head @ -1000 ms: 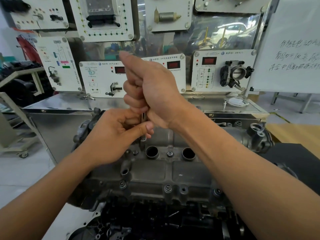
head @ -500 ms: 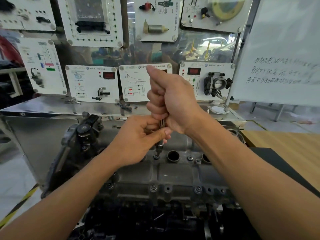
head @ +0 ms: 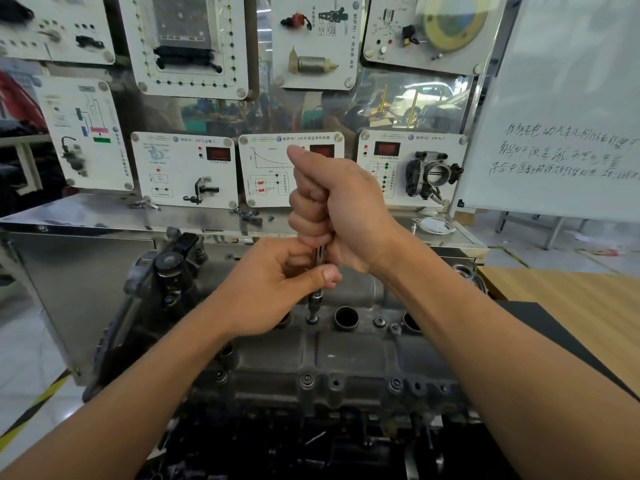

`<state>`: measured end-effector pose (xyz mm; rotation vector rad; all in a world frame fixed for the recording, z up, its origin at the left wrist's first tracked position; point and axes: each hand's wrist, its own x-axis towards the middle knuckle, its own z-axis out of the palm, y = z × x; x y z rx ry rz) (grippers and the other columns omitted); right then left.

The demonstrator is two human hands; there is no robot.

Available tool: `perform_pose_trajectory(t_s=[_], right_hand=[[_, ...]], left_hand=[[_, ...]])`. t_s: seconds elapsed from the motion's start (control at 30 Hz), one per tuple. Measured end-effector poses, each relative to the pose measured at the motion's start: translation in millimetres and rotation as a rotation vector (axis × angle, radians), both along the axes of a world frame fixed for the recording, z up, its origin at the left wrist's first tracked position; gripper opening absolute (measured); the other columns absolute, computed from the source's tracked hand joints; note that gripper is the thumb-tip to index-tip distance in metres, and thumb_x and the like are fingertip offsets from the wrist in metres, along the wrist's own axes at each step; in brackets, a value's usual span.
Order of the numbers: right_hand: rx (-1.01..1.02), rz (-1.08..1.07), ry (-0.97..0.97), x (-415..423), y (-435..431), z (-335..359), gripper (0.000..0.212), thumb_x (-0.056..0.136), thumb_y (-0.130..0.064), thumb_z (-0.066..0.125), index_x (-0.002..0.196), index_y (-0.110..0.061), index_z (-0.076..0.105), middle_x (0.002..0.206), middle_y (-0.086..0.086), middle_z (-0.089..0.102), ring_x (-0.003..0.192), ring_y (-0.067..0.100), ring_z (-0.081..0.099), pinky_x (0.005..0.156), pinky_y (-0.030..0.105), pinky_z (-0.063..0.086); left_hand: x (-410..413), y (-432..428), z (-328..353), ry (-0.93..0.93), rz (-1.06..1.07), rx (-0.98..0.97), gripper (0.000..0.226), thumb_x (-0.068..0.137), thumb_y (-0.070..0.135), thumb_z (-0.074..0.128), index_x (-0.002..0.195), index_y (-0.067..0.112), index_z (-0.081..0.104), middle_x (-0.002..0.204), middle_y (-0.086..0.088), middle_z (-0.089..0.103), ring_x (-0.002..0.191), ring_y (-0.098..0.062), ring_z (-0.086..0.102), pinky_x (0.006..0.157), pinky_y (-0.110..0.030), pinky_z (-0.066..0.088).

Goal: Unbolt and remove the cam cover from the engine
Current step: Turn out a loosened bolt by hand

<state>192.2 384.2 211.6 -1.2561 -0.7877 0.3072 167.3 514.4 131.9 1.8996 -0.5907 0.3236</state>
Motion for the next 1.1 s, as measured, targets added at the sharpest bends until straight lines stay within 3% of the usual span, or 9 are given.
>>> perform_pose_trajectory(t_s=[0.13,0.43,0.53,0.63,0.73,0.8,0.9,1.0,1.1], right_hand=[[-0.004,0.091,-0.083,2.0,-7.4,0.2,0.047,0.100,-0.013,0.049,0.060,-0.019,0.025,0.042,-0.007,0.024,0.038,0.009,0.017,0.042,0.022,0.013],[-0.076,-0.083,-0.190,8.7,-8.1,-1.3,0.045,0.096,-0.011,0.059,0.058,-0.013,0.036,0.047,0.000,0.033,0.044,0.017,0.031,0.046,0.026,0.030],[-0.326,-0.400,-0.507,5.1,-14.5,4.3,0.035,0.090,-0.016,0.071,0.063,-0.006,0.051,0.052,-0.001,0.047,0.047,0.010,0.041,0.050,0.020,0.037],[-0.732,-0.590,-0.855,-1.6,-25.0,19.4,0.042,0.082,-0.039,0.075,0.063,-0.006,0.057,0.052,-0.003,0.049,0.045,0.006,0.039,0.047,0.024,0.036],[-0.963,-0.593,-0.931,-10.6,-28.4,32.6,0.054,0.078,-0.046,0.078,0.051,-0.014,0.045,0.041,-0.009,0.042,0.036,0.008,0.036,0.039,0.019,0.028],[-1.000,-0.551,-0.924,-13.1,-30.4,37.6,0.056,0.079,-0.042,0.079,0.048,-0.016,0.041,0.035,-0.009,0.036,0.034,0.008,0.036,0.038,0.018,0.027],[-1.036,-0.413,-0.902,-15.2,-37.9,45.7,0.035,0.082,-0.031,0.079,0.065,-0.004,0.063,0.051,0.003,0.058,0.044,0.005,0.047,0.047,0.031,0.044],[-1.082,-0.278,-0.820,-18.0,-43.9,52.5,0.012,0.084,-0.020,0.077,0.086,-0.010,0.072,0.067,-0.002,0.067,0.054,0.002,0.057,0.057,0.025,0.052],[-1.103,-0.220,-0.745,-17.8,-45.8,55.6,0.009,0.084,-0.013,0.077,0.089,-0.016,0.071,0.070,-0.007,0.066,0.058,0.004,0.058,0.059,0.021,0.050]], left_hand=[[-1.5,7.5,3.1,0.027,-0.070,0.094,0.024,0.099,0.011,0.056,0.119,0.009,0.069,0.116,0.006,0.074,0.116,-0.009,0.066,0.101,-0.026,0.051],[-1.1,-1.5,-2.4,-0.081,0.123,0.035,0.005,0.088,0.010,0.073,0.090,0.014,0.070,0.082,0.000,0.077,0.078,-0.018,0.075,0.078,-0.039,0.061],[0.3,-2.3,-2.7,-0.125,0.228,0.001,0.023,0.078,0.018,0.084,0.076,0.011,0.061,0.070,-0.004,0.071,0.063,-0.017,0.068,0.062,-0.033,0.059],[1.6,-2.1,-2.5,-0.125,0.300,0.058,0.035,0.073,0.033,0.086,0.077,0.013,0.057,0.066,0.000,0.066,0.056,-0.011,0.060,0.055,-0.025,0.053],[2.2,-1.1,-2.3,-0.107,0.332,0.142,0.033,0.075,0.045,0.083,0.092,0.025,0.063,0.074,0.000,0.068,0.066,-0.015,0.065,0.062,-0.034,0.057],[-0.1,-0.5,-2.0,-0.083,0.194,0.108,0.024,0.083,0.042,0.077,0.101,0.041,0.062,0.088,0.008,0.071,0.080,-0.008,0.068,0.073,-0.032,0.058],[-6.0,3.5,-0.1,-0.049,-0.022,0.050,0.030,0.093,0.024,0.061,0.120,0.037,0.060,0.114,0.011,0.073,0.110,-0.008,0.068,0.095,-0.029,0.054],[-10.8,6.5,3.3,-0.064,-0.078,0.034,0.026,0.098,0.015,0.057,0.120,0.027,0.065,0.114,0.008,0.074,0.110,-0.013,0.069,0.099,-0.026,0.052],[-12.9,5.2,6.6,-0.093,0.027,0.039,0.025,0.087,0.029,0.063,0.111,0.028,0.071,0.102,0.011,0.077,0.101,-0.008,0.072,0.093,-0.026,0.056]])
